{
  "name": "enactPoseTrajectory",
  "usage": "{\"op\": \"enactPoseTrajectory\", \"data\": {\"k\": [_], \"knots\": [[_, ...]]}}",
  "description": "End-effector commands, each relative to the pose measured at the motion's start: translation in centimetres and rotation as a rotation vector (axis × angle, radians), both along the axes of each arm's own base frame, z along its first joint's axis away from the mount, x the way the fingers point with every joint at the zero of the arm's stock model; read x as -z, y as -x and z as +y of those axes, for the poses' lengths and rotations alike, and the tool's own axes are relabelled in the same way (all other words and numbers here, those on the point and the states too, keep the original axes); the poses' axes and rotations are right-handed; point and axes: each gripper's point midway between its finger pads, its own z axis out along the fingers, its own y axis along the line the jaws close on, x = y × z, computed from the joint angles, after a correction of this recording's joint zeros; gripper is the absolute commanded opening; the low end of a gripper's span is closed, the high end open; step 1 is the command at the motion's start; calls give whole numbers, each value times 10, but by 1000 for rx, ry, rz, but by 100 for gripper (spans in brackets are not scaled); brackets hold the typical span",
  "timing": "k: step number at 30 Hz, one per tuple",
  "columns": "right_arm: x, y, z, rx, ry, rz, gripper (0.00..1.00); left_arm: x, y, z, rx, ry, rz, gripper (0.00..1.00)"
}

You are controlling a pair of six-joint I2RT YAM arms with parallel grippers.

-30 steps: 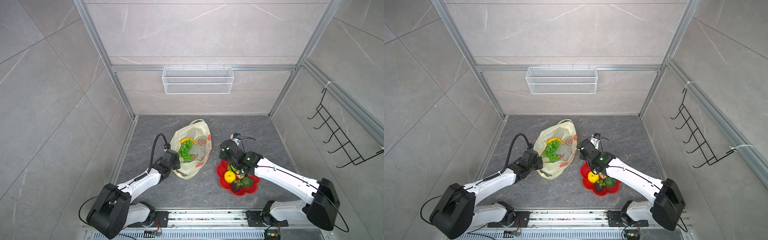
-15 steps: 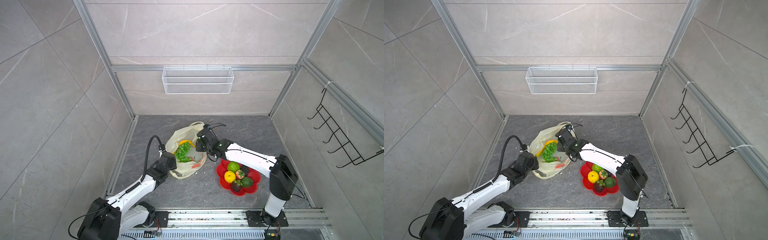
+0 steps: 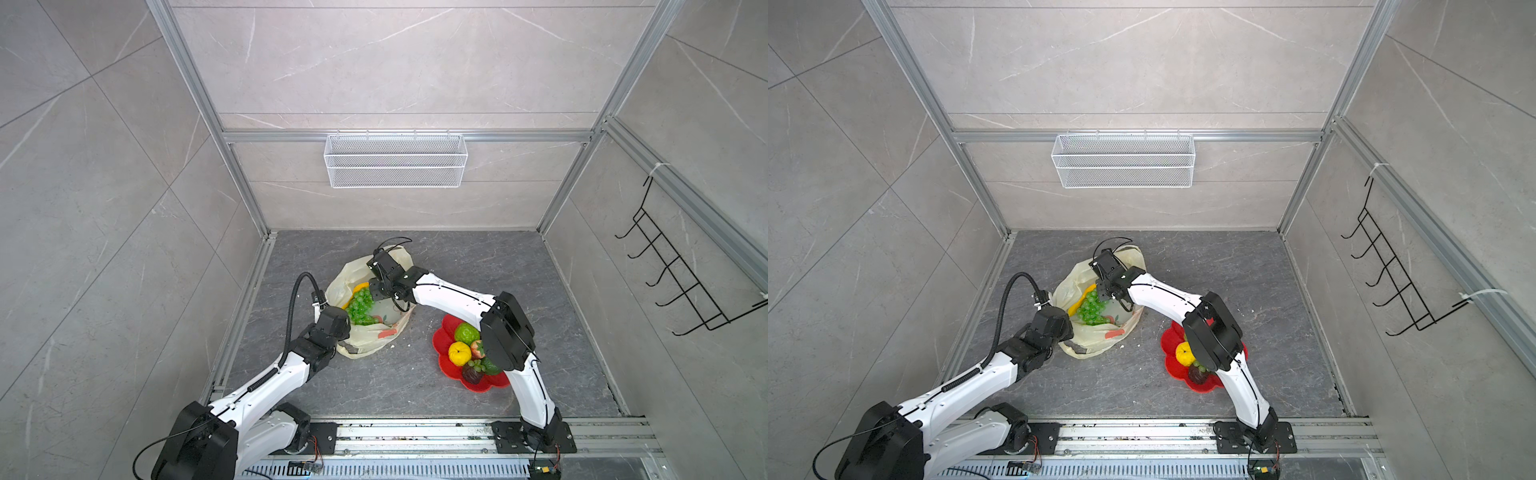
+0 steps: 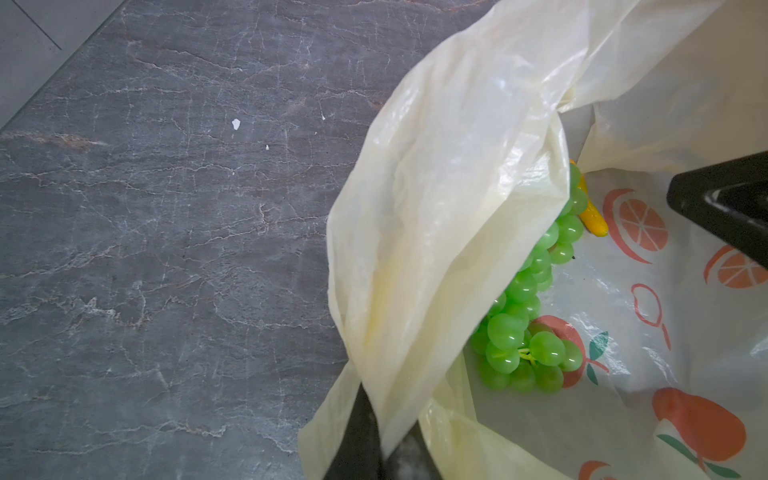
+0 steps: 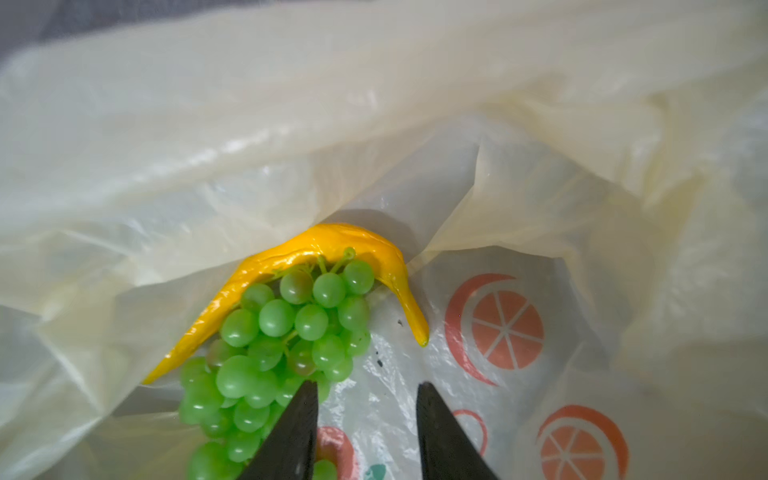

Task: Take the fake fruits out of the plastic bag
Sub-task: 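Open the right gripper and reach into the bag toward the grapes, then grasp the yellow banana by its tip with the right gripper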

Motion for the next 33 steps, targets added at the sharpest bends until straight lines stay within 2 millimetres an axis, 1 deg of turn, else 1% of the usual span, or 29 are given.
{"op": "enactPoseTrajectory", "data": {"k": [1,2,5,11,20,27,30,33], "knots": [[15,-10,-10,-56,98,3,41,-1,-4,3,-32,-13,-1,0],[21,-11,-12,-65,112,10,41,0,-5,1,-30,-13,8,0],[31,-15,-12,-88,122,22,40,6,-7,-2,-20,-20,34,0],[46,-19,-8,-124,135,49,39,8,-9,-5,-11,-18,49,0],[62,-25,-6,-140,131,84,37,8,-8,-4,-12,-18,47,0],[73,-25,-1,-157,137,106,35,7,-8,-4,-12,-17,45,0],[76,-27,-1,-159,143,110,31,7,-9,-4,-13,-15,43,0],[78,-28,-1,-158,152,111,23,7,-8,-4,-15,-15,44,0]]}}
